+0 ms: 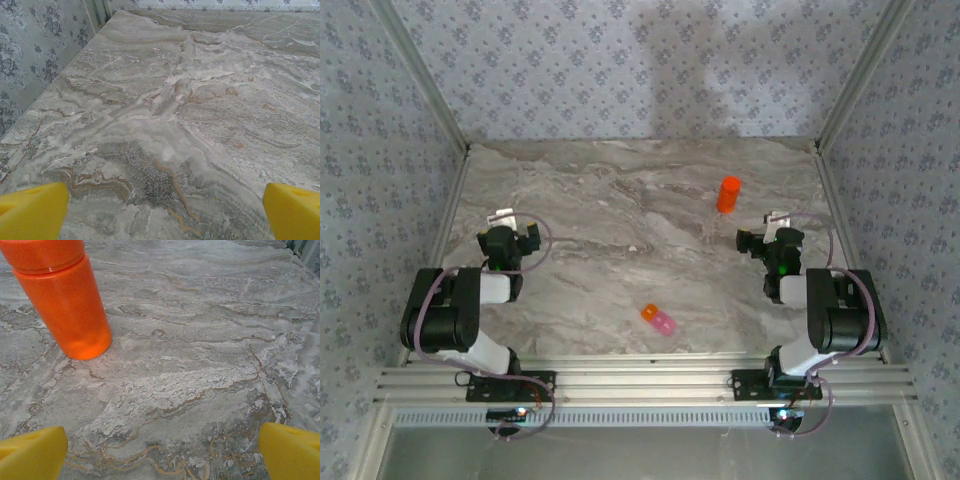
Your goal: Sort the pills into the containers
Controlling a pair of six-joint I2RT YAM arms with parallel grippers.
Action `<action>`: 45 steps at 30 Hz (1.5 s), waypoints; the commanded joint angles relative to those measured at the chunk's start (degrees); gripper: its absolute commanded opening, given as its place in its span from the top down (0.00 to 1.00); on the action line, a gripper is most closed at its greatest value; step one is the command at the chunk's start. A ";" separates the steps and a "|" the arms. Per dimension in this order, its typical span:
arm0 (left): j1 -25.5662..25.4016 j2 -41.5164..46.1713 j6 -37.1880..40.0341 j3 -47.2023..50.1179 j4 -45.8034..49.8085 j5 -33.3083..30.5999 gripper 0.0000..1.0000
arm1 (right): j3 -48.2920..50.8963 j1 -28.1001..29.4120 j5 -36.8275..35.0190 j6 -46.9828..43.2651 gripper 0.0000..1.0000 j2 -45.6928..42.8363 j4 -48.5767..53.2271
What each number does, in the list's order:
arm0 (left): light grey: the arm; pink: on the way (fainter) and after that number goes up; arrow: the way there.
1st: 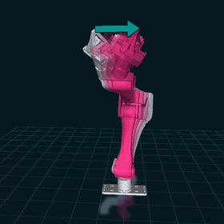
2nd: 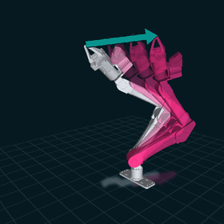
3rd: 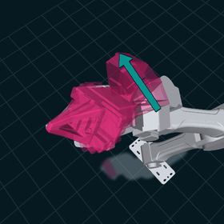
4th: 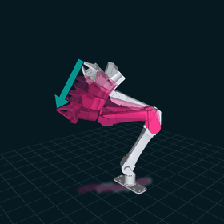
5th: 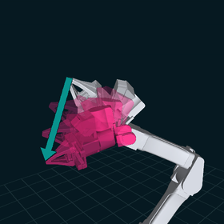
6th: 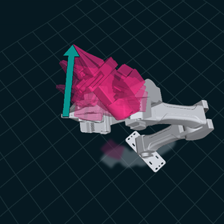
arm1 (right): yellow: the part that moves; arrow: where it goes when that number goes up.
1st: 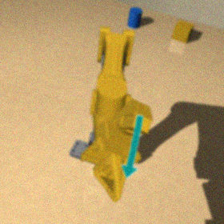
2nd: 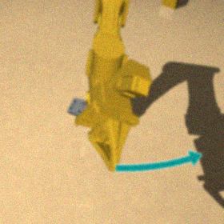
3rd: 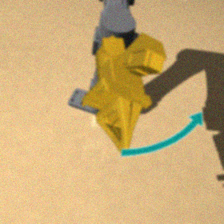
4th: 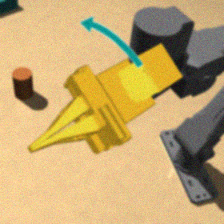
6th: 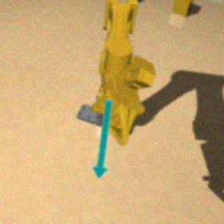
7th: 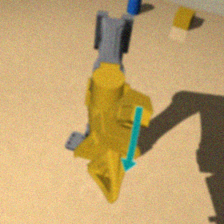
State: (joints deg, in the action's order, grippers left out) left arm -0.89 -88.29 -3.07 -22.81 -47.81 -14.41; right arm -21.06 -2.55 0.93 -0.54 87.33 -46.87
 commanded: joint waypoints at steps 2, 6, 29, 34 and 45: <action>-0.08 0.38 -0.71 0.57 -1.85 -0.53 0.01 | -1.49 0.23 -0.25 -1.23 0.00 0.04 0.47; -0.08 0.34 -0.73 0.57 -1.85 -0.53 0.01 | -1.46 0.24 -0.06 -1.22 0.00 0.08 0.47; -0.09 0.40 -0.75 0.57 -1.84 -0.59 0.01 | -1.40 -0.32 0.74 -0.96 0.00 0.03 0.47; -0.08 0.35 -0.75 0.57 -1.85 -0.53 0.01 | -1.44 -0.46 0.93 -0.85 0.00 0.03 0.47; 0.01 0.34 -0.71 0.47 -1.56 -0.46 0.01 | -1.35 -0.43 0.98 -0.87 0.00 0.03 0.49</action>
State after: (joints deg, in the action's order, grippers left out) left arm -0.86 -88.29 -3.07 -22.81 -47.81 -14.41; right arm -21.06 -2.66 1.34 -0.58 87.33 -46.83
